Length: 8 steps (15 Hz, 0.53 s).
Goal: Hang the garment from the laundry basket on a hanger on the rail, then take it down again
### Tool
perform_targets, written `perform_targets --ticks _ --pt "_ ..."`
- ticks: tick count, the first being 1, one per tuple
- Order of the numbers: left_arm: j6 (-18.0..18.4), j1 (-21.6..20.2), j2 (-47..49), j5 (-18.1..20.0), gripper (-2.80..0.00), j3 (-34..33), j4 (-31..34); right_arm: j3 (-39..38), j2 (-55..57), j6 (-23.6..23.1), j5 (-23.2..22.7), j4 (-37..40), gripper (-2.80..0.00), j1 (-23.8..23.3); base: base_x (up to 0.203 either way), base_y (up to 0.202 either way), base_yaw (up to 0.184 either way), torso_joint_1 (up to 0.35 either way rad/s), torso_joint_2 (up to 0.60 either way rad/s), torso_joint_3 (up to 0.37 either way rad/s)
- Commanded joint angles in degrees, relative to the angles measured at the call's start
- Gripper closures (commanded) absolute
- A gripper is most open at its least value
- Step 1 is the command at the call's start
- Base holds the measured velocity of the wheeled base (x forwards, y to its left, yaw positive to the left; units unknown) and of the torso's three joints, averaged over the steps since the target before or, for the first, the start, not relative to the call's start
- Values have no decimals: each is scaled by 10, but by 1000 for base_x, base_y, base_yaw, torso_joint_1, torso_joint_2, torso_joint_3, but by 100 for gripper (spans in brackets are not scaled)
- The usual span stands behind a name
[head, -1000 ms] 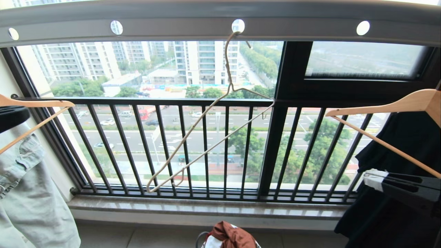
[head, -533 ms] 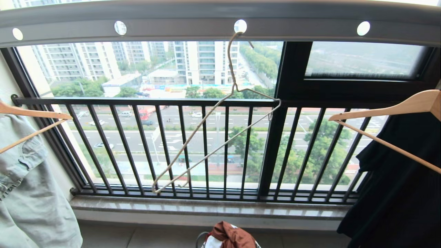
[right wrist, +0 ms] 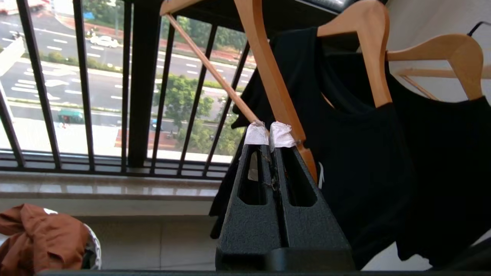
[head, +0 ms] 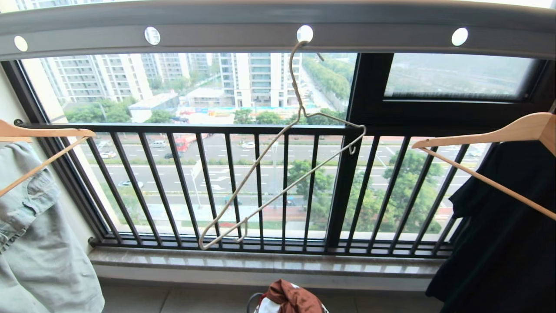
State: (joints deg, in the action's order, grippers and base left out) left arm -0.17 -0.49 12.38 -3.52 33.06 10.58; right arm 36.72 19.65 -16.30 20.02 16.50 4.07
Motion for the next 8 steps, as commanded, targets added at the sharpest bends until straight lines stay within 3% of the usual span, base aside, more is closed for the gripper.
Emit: perform_targets --ticks 1,4,7,8 --pt "7 -1 -53 6 0 -76 0 -50 -67 0 -1 20 0 -18 0 0 0 0 0 0" --pt "19 3 -103 78 0 -158 1 -143 -130 21 -54 24 0 -29 0 0 0 0 0 0" --pt "31 3 -123 88 0 -205 -1 -231 -194 77 -124 24 0 -32 0 0 0 0 0 0" --pt "51 3 -124 87 0 -227 -2 -254 -196 103 -133 21 0 -32 0 0 0 0 0 0"
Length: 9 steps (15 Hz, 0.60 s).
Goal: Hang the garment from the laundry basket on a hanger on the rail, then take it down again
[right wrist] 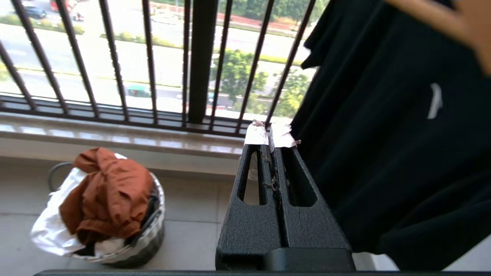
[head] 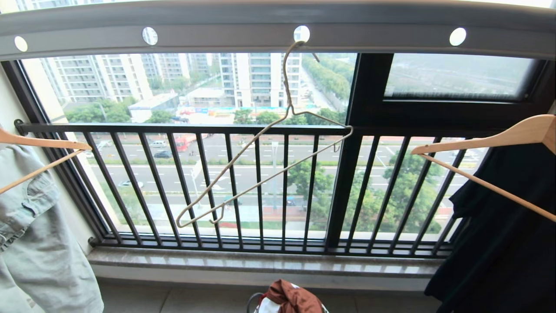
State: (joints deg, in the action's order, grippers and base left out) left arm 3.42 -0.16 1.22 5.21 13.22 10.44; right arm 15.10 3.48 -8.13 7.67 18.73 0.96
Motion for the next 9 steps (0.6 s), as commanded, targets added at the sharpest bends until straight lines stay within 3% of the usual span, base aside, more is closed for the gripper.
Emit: perform_targets --ticks 1,5,9 --pt "42 0 -12 -2 0 -49 -3 -48 -35 52 -18 -17 0 -1 0 0 0 0 0 0" --pt "95 0 -12 -13 0 -128 -95 -106 -35 74 -51 -146 0 -1 0 0 0 0 0 0" --pt "78 0 -12 -16 0 -131 -102 -152 -35 61 -75 -188 0 -1 0 0 0 0 0 0"
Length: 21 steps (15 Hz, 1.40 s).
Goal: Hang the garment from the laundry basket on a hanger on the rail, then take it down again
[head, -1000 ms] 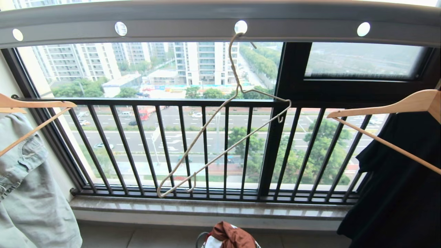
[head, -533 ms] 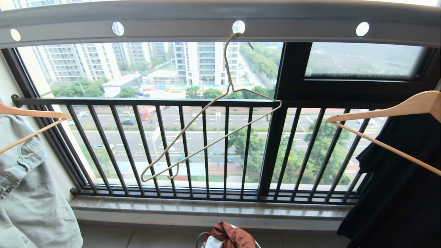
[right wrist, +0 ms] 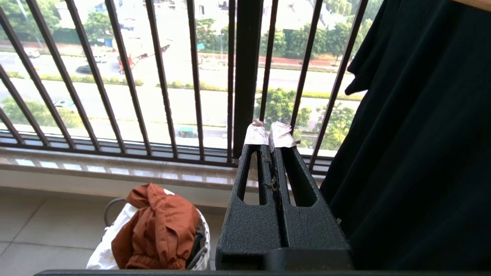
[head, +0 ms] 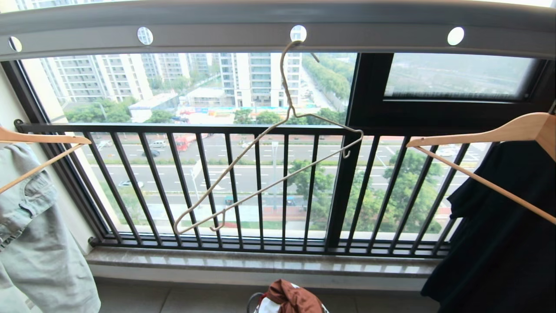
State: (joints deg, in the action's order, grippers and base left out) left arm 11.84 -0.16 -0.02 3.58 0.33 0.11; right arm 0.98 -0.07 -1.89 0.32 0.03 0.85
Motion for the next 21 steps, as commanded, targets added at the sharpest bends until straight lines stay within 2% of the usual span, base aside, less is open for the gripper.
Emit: perform_targets --ticks 1,4,8,21 --pt "-23 0 0 0 0 -2 2 -10 1 -1 -9 -1 0 0 0 0 0 0 0 0" --pt "-71 0 0 -12 0 -2 2 -10 1 4 -9 -1 0 0 0 0 0 0 0 0" --pt "-90 0 0 -14 0 -3 2 -10 1 4 -9 -1 0 0 0 0 0 0 0 0" --pt "-90 0 0 -14 0 -3 2 -10 1 5 -9 0 0 0 0 0 0 0 0 0"
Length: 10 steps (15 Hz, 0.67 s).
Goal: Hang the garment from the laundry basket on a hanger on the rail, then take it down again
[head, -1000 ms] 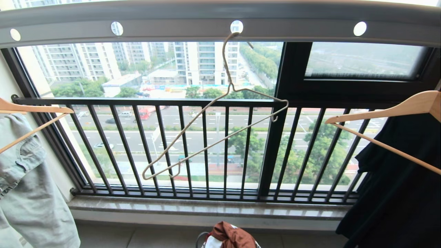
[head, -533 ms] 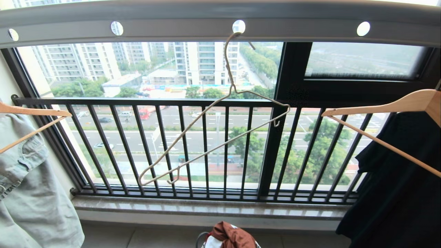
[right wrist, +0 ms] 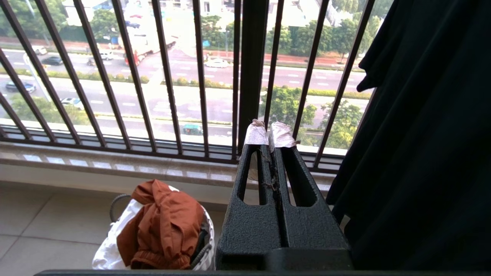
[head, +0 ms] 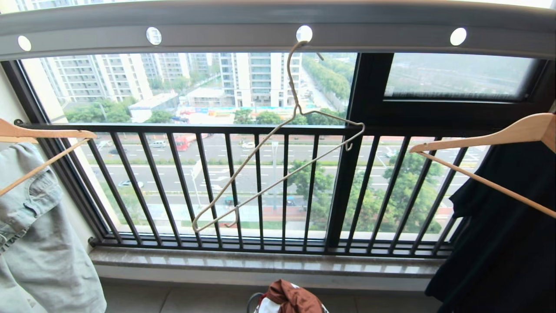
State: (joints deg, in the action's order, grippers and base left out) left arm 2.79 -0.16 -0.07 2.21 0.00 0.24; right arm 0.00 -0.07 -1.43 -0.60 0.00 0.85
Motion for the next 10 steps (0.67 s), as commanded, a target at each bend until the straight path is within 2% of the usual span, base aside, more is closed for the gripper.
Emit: perform_targets --ticks 1,10 --pt "0 0 1 0 0 0 0 0 1 -1 0 0 0 0 0 0 0 0 0 0" --pt "0 0 1 0 0 0 0 0 1 -1 0 -1 0 0 0 0 0 0 0 0"
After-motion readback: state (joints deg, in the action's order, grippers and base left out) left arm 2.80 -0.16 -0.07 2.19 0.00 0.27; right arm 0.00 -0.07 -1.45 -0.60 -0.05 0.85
